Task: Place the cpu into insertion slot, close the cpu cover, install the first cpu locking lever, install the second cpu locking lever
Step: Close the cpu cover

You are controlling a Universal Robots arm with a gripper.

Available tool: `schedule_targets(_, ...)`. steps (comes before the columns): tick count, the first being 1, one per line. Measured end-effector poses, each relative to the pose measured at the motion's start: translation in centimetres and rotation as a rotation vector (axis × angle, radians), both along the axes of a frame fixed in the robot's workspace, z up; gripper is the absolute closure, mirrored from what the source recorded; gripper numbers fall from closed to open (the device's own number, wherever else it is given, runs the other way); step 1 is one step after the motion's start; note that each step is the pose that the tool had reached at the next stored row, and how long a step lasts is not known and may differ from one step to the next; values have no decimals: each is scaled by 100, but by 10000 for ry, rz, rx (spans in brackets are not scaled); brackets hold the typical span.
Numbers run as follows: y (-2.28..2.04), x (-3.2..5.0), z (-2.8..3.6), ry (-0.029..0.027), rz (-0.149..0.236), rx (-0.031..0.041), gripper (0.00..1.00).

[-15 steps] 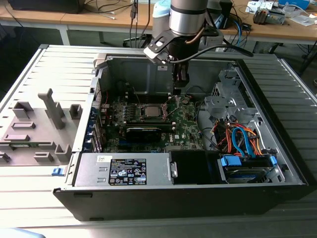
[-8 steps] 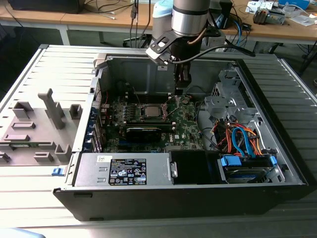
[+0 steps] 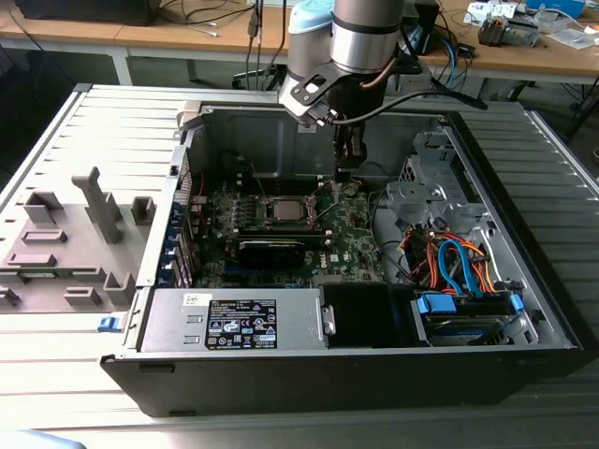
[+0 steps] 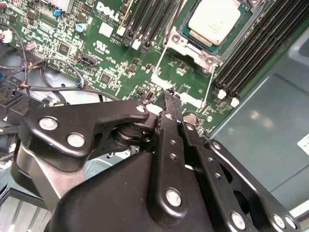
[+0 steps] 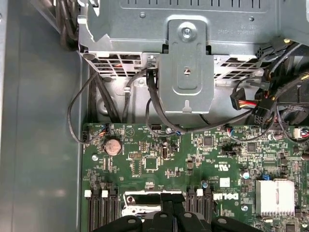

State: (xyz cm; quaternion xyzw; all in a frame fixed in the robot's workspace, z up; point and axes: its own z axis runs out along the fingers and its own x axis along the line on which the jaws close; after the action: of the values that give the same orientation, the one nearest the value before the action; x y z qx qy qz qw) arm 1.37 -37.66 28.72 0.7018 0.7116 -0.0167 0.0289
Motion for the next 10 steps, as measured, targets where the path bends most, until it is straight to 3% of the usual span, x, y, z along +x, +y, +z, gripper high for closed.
schedule_targets(3, 2, 86, -40, 7, 34, -2, 89)
schedule_targets(5, 16, 212, -133, 17, 137, -42, 89)
schedule_targets(10, 23, 225, -162, 16, 673, -47, 89)
